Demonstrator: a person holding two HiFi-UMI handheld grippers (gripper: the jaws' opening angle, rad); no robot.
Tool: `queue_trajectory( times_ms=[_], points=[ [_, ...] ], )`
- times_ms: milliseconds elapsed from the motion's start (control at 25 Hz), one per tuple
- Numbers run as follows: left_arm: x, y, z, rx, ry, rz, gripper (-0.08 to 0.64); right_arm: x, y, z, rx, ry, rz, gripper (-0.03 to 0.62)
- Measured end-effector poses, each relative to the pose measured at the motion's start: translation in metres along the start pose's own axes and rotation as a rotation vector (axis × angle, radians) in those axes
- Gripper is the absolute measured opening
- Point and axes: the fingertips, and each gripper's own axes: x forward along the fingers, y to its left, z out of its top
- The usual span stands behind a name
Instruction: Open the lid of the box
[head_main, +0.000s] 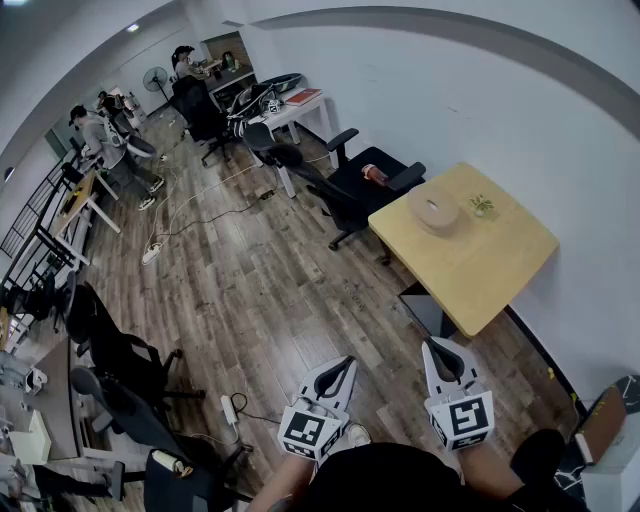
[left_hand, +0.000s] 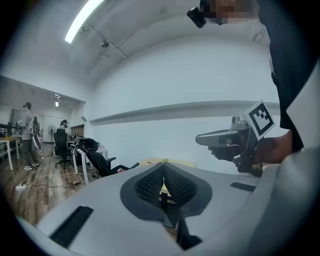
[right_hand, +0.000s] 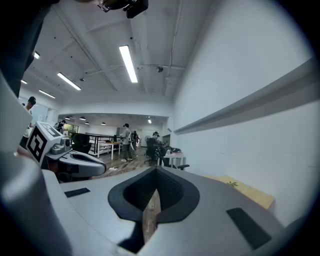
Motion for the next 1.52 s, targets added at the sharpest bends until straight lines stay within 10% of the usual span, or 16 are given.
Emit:
queue_trajectory(
  times_ms=[720, 1520],
  points=[
    [-0.029, 0.033, 0.000, -0.042, -0.038, 0.022, 0.020, 0.014, 0.034, -0.008, 0.086, 0.006, 0.054, 0.026],
    [-0.020, 0.097, -0.018, -0.148, -0.053, -0.053, 0.020, 0.066, 0.042, -0.020, 0.090, 0.034, -0.030, 0.238]
  ],
)
